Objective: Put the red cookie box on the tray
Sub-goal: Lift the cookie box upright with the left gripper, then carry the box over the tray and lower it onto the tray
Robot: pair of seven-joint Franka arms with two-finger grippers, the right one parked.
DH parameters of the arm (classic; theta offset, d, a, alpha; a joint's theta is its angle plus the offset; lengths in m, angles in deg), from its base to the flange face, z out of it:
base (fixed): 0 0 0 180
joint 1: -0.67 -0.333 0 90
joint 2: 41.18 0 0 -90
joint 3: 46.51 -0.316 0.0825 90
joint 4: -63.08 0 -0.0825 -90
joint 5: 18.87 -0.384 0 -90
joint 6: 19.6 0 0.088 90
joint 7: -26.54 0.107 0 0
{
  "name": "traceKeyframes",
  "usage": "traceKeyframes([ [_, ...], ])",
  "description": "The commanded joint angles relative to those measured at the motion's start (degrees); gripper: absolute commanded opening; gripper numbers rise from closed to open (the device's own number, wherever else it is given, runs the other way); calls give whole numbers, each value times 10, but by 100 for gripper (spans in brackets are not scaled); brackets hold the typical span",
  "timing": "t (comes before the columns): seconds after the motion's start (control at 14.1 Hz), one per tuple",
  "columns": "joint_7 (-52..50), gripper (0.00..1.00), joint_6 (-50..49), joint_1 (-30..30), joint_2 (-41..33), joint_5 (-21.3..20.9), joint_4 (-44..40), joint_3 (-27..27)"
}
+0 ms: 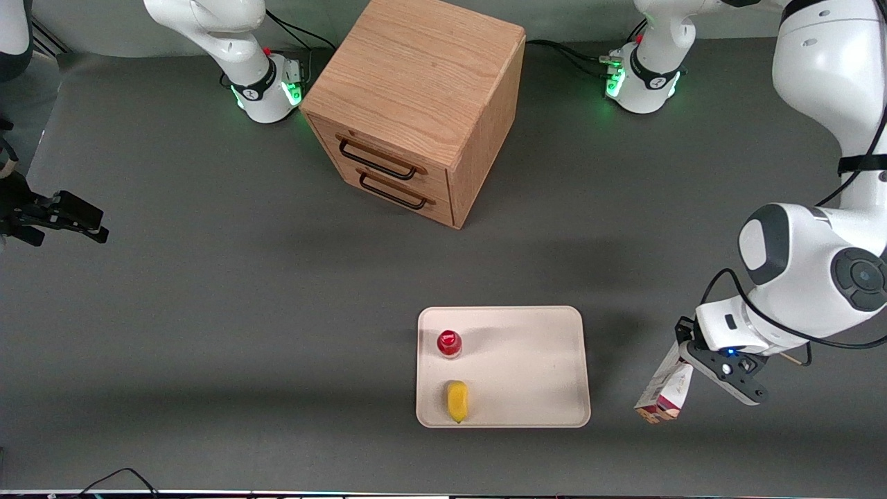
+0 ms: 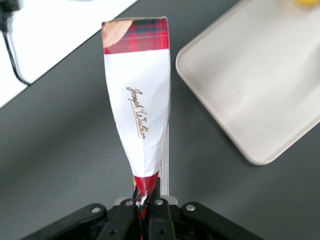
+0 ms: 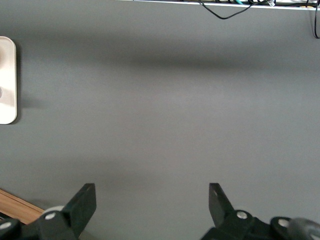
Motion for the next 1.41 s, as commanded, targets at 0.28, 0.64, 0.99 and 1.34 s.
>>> traceKeyframes([
  [0.28,-354,0,4,65,52,-74,-62,37],
  [0.64,-439,0,97,96,119,-107,-56,37],
  [0.99,-531,0,126,117,158,-159,-44,37],
  [1.34,-552,0,123,112,164,-148,-36,36],
])
